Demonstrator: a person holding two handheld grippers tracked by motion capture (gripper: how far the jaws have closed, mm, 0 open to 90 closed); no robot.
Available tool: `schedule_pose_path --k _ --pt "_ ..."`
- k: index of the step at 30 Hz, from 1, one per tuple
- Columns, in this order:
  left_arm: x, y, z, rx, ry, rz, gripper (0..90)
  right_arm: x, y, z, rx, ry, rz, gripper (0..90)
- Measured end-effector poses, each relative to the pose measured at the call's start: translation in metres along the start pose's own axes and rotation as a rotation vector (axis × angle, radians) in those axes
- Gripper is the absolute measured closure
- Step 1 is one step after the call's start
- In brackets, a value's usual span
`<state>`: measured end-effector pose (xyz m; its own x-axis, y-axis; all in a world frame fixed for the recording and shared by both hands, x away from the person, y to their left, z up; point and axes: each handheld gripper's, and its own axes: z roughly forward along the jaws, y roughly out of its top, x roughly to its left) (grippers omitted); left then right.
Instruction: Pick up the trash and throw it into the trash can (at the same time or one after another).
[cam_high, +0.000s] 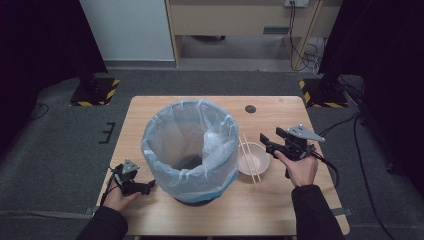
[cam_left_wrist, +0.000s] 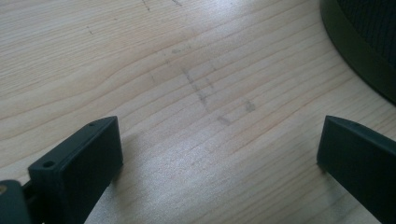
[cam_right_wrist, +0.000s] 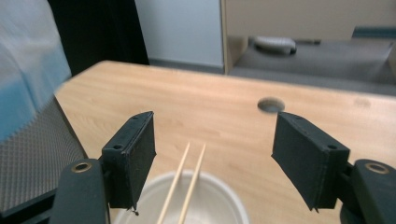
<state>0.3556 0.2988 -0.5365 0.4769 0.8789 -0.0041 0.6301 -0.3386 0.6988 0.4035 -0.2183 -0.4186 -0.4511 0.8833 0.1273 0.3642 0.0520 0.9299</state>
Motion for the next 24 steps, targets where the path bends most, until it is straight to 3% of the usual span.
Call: schedule_pose_path --k 6,8,17,24 --pt "0.000 0.000 0.000 0.000 0.000 0.000 0.0 -0.004 -0.016 0.008 0.052 0.010 0.022 33.6" --pt "0.000 0.000 0.000 0.000 0.000 0.000 0.0 -0.004 -0.025 0.013 0.098 0.004 0.015 36.8" --pt "0.000 0.000 0.000 0.000 0.000 0.000 0.0 0.003 -0.044 0.026 0.199 0.010 0.004 48.3" --pt "0.000 0.000 0.000 0.000 0.000 0.000 0.0 0.008 -0.050 0.032 0.237 0.026 0.001 54.0"
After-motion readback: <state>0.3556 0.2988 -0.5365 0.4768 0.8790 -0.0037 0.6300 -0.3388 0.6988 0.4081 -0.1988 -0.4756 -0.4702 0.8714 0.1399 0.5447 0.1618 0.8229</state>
